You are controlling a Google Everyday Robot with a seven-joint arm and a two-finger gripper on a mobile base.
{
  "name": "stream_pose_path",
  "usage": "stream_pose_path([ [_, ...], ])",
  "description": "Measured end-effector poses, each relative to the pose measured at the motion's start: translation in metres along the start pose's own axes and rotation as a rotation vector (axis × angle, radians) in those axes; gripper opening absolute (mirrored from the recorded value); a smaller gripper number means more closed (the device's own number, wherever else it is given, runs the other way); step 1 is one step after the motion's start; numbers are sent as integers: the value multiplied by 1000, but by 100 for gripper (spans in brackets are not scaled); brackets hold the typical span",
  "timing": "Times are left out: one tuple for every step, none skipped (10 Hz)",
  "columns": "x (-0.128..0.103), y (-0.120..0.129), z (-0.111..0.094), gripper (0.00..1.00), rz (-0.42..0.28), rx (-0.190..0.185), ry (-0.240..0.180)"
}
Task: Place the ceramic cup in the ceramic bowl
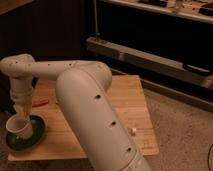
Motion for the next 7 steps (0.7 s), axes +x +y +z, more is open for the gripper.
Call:
stream_pose_path([
  [-1, 4, 3, 74, -8, -3, 6],
  [-4, 10, 7, 83, -17, -4, 7],
  [-4, 13, 8, 92, -15, -4, 5],
  [0, 9, 7, 97, -6, -1, 3],
  [1, 4, 6, 97, -3, 0, -1],
  [3, -2, 4, 97, -5, 0, -1],
  [4, -3, 5, 97, -6, -2, 3],
])
